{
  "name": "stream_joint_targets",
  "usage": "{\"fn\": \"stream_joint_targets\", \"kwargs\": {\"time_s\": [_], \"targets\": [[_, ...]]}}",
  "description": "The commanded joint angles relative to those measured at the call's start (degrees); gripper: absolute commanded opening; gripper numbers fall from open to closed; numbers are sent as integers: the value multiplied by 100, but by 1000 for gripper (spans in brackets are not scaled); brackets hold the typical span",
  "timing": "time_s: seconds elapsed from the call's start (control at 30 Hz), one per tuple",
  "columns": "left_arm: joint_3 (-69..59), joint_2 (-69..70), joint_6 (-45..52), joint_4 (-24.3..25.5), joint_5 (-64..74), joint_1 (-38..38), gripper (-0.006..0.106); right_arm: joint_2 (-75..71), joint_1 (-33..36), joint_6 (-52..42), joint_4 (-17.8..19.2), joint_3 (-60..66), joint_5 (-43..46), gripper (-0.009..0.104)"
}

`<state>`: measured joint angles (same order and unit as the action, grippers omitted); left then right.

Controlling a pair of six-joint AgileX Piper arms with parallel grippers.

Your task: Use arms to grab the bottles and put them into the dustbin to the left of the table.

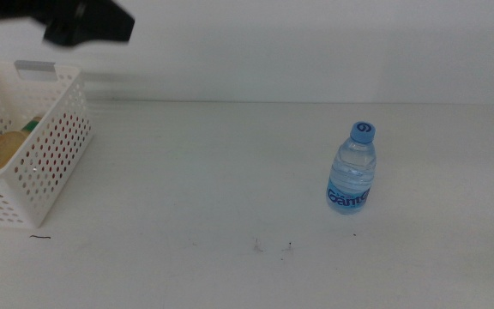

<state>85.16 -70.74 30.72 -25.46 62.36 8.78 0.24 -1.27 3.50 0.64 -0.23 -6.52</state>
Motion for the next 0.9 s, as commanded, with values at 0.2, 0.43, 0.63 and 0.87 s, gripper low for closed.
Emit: {"fn": "stream_joint_targets", "kwargs": {"time_s": [0.2, 0.43, 0.63, 0.87], "targets": [[-1430, 1633, 100, -739, -428, 35, 94, -24, -46, -30, 54, 23, 37, 93], [-1545, 1992, 100, -597, -512, 35, 94, -24, -46, -30, 54, 23, 37, 93], [-1545, 1989, 100, -540, -447, 35, 94, -24, -46, -30, 54, 23, 37, 93], [-1545, 1989, 73, -542, -782, 35, 94, -24, -46, -30, 54, 23, 37, 93]]}}
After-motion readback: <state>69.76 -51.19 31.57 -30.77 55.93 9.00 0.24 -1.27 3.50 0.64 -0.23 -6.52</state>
